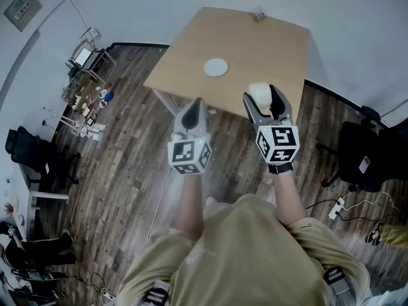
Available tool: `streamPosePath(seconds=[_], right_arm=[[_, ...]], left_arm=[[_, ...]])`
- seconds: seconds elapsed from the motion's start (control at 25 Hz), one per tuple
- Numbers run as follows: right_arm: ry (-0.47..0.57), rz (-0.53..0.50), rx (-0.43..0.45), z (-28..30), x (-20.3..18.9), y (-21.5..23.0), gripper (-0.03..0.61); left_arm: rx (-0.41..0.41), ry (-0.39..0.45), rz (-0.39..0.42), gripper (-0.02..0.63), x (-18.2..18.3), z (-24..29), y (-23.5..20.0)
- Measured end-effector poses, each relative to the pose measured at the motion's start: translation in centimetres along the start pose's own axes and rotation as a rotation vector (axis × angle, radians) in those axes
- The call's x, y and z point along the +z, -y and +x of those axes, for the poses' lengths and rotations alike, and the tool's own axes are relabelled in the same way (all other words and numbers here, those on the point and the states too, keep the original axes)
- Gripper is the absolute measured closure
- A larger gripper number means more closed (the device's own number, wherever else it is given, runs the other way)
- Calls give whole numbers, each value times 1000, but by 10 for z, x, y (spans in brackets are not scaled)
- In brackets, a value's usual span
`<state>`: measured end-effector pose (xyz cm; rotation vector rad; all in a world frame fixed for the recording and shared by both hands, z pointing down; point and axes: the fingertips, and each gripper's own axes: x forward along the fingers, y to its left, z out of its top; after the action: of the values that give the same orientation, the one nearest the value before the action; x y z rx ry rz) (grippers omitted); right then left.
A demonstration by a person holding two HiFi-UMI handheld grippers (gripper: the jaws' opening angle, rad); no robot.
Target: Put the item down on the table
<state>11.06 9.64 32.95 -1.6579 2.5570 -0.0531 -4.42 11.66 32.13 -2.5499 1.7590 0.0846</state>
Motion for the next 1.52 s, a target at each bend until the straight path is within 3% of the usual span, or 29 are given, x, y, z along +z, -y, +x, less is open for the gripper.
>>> streamPosePath(seconds=[0.56,0.92,1.12,1.52], right_arm=[[-10,-13,33,-41,-4,48,250],[14,-23,91,-51,-3,41,250],[1,-52,114,-39,-11,31,250],[14,-93,55,19,-17,48,252]], left_arm=[[58,-22,-1,612,-11,-7,65],[126,-4,5,612,-11,-21,56],[72,18,23,612,-11,-10,51],[113,-5,99,612,-27,44,1]])
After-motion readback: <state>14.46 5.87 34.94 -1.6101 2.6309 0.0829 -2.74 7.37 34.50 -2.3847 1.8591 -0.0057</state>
